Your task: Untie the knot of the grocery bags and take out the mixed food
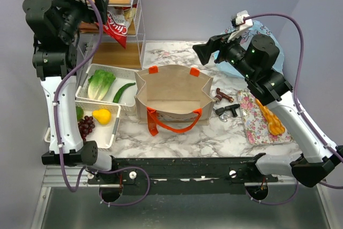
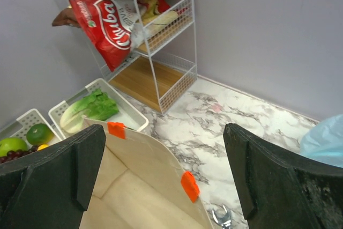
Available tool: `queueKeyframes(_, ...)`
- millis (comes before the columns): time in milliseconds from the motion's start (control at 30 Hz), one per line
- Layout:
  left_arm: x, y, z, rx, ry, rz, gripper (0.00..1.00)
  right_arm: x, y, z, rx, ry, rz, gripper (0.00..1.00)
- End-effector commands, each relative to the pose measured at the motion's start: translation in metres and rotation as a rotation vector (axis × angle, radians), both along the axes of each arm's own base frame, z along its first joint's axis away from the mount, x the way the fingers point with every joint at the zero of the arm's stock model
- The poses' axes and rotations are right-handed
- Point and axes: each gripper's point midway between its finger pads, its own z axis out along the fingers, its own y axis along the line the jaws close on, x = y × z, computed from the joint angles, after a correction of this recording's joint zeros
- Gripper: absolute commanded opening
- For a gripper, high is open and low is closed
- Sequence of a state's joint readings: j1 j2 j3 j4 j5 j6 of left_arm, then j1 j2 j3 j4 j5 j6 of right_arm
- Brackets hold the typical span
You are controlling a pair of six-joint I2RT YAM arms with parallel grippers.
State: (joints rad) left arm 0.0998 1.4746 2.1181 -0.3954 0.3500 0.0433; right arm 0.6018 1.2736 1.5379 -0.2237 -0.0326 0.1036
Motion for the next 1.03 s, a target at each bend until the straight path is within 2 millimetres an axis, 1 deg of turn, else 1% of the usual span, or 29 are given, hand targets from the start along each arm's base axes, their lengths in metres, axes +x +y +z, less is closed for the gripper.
queueKeyframes(0,-0.019,-0.044,-0.082,0.170,0.287,-0.107,0.99,0.002,-0.030,-0.001,0.063,0.009,-0.084,1.00)
queueKeyframes(33,-0.027,-0.052,-0.093,0.200,0.334,-0.131,0.99,0.003,-0.036,-0.005,0.064,0.015,-0.095,1.00)
queueKeyframes(67,-0.037,-0.066,-0.107,0.231,0.391,-0.186,0.99,0.003,-0.040,-0.013,0.056,0.024,-0.106,1.00)
queueKeyframes(133,-0.052,-0.085,-0.130,0.284,0.487,-0.252,0.99,0.004,-0.051,-0.027,0.048,0.047,-0.133,1.00)
queueKeyframes(167,-0.059,-0.092,-0.140,0.293,0.533,-0.281,0.99,0.006,-0.057,-0.036,0.042,0.063,-0.149,1.00)
queueKeyframes(233,-0.072,-0.108,-0.166,0.279,0.650,-0.372,0.99,0.006,-0.067,-0.050,0.037,0.087,-0.175,1.00)
queueKeyframes(267,-0.076,-0.112,-0.179,0.247,0.712,-0.391,0.99,0.005,-0.072,-0.056,0.034,0.098,-0.185,1.00)
queueKeyframes(333,-0.070,-0.108,-0.199,0.144,0.808,-0.314,0.99,0.003,-0.080,-0.074,0.020,0.128,-0.201,1.00)
queueKeyframes(400,-0.070,-0.107,-0.214,0.114,0.861,-0.291,0.99,0.001,-0.088,-0.089,0.014,0.156,-0.218,1.00)
queueKeyframes(533,-0.073,-0.108,-0.223,0.115,0.882,-0.300,0.98,-0.004,-0.102,-0.113,0.002,0.192,-0.241,1.00)
queueKeyframes(600,-0.075,-0.109,-0.224,0.107,0.892,-0.303,0.99,-0.005,-0.106,-0.119,0.003,0.200,-0.246,1.00)
queueKeyframes(767,-0.079,-0.106,-0.224,0.107,0.886,-0.293,0.99,-0.004,-0.114,-0.122,0.023,0.204,-0.263,1.00)
queueKeyframes(1000,-0.076,-0.102,-0.217,0.091,0.865,-0.247,0.99,-0.005,-0.111,-0.120,0.012,0.202,-0.236,1.00)
